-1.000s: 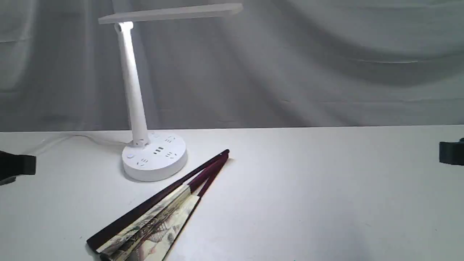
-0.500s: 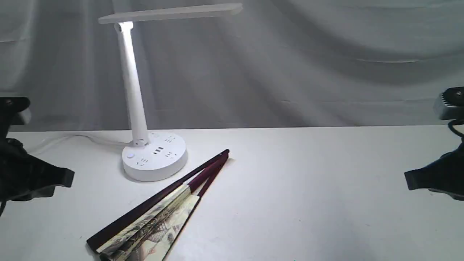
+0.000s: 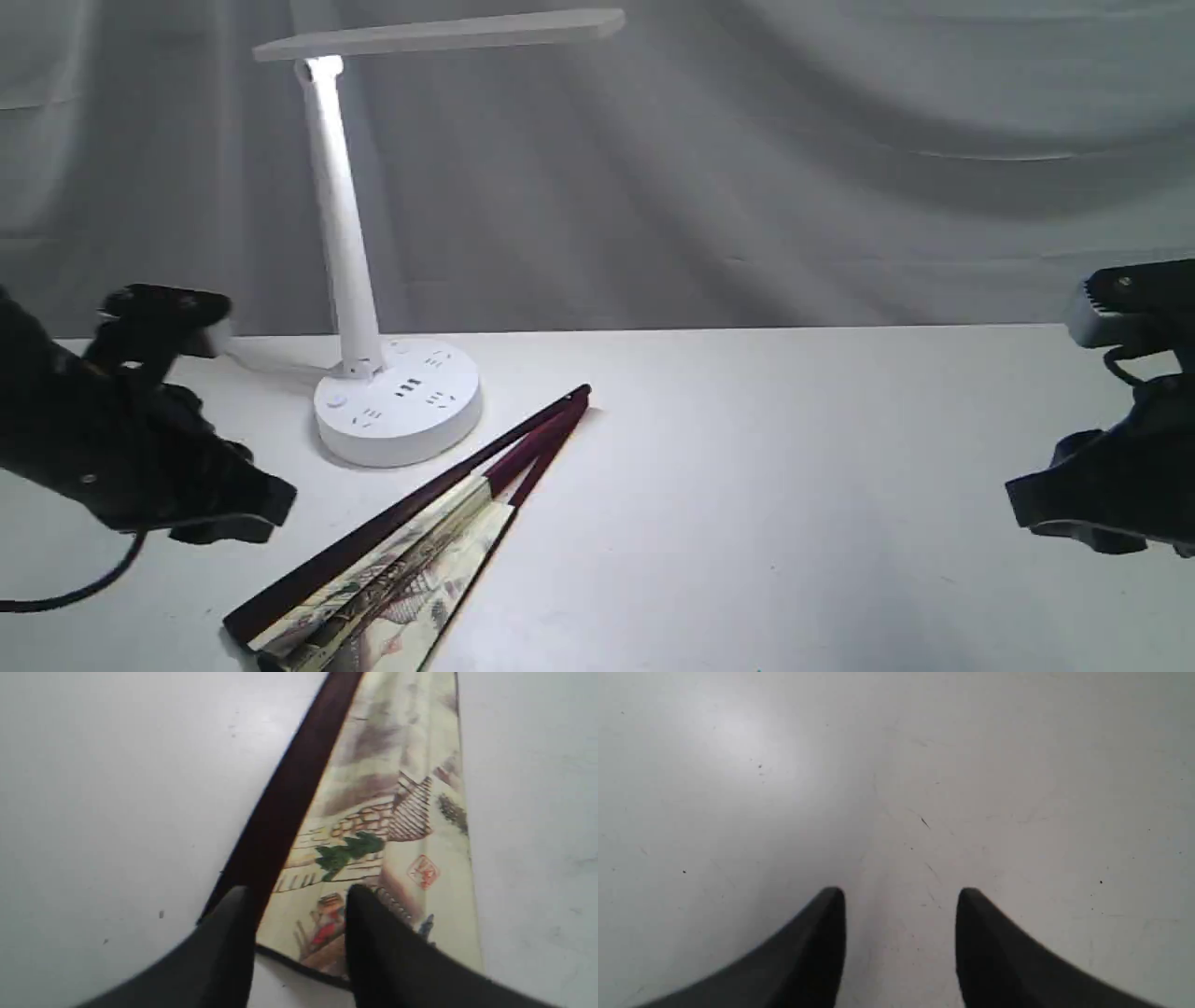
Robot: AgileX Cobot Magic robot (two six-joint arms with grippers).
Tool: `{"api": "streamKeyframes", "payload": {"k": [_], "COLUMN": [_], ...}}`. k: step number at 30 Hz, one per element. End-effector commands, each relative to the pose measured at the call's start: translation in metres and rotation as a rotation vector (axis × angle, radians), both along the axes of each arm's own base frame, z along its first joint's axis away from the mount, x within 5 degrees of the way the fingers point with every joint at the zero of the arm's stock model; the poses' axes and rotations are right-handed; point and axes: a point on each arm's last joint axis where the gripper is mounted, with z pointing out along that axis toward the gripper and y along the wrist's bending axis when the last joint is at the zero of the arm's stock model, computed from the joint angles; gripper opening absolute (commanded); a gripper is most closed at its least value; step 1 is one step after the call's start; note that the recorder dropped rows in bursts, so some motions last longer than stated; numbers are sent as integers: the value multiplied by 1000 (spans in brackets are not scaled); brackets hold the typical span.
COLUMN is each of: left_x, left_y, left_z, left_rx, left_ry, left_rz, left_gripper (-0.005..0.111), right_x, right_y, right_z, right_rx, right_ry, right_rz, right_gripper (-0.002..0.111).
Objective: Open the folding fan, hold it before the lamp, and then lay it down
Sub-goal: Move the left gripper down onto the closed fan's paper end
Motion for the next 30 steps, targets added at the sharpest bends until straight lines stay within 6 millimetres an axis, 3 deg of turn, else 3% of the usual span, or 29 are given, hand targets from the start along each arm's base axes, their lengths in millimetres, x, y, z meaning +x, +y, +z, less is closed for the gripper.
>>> {"api": "streamKeyframes", "payload": {"k": [1, 5, 12, 19, 30], "left_x": [2, 6, 13, 17, 27], "left_y": [-25, -43, -50, -51, -50], "left_z": [-4, -7, -32, -59, -73], "left_rx": [60, 100, 29, 47, 59], "left_ry": [-6, -44, 1, 52, -12], "left_rz": [-112, -183, -114, -108, -77], "left_gripper": [34, 36, 55, 55, 55], "right_x": [3, 2, 2, 2, 2], "right_y": [2, 3, 3, 3, 3], "right_z": [-5, -5, -5, -5, -5], "right_rx": [9, 26, 39, 40, 40], "right_ry": [21, 25, 29, 31, 31], "right_rz": [12, 6, 3, 4, 4], "right_gripper": [47, 47, 47, 47, 47]}}
